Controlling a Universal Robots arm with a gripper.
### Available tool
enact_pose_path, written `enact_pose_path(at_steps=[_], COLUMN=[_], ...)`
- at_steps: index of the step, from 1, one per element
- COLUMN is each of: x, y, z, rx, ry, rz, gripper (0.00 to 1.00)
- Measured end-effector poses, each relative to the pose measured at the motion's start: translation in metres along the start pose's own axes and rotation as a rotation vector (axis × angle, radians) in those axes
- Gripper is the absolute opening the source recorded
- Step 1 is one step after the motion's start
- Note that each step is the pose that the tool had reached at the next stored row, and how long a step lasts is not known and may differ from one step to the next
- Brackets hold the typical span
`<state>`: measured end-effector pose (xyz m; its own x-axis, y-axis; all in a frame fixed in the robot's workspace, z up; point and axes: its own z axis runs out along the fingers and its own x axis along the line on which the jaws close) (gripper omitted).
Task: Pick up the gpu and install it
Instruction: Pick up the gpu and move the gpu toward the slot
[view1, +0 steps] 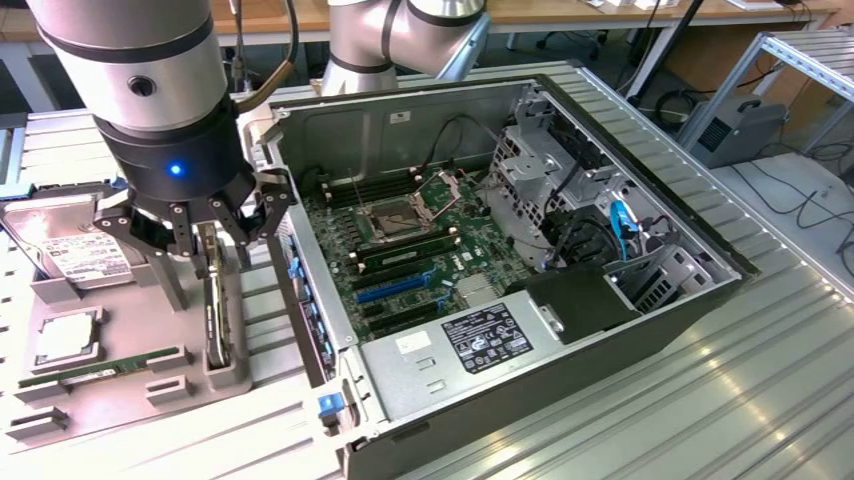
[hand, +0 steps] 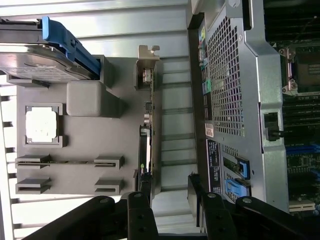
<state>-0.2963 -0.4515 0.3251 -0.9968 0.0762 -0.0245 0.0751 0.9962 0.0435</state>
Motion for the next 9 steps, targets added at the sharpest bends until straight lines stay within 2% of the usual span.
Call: enact_pose_path(at_steps=[7, 9], x=[0.0001, 0.0011], y=[-0.0001, -0.0002], z=[0.0029, 0.0064], rx=[0.0000, 0.0002], ry=[0.0000, -0.0001], rz=[0.000, 0.000], gripper=[0.42, 0.42])
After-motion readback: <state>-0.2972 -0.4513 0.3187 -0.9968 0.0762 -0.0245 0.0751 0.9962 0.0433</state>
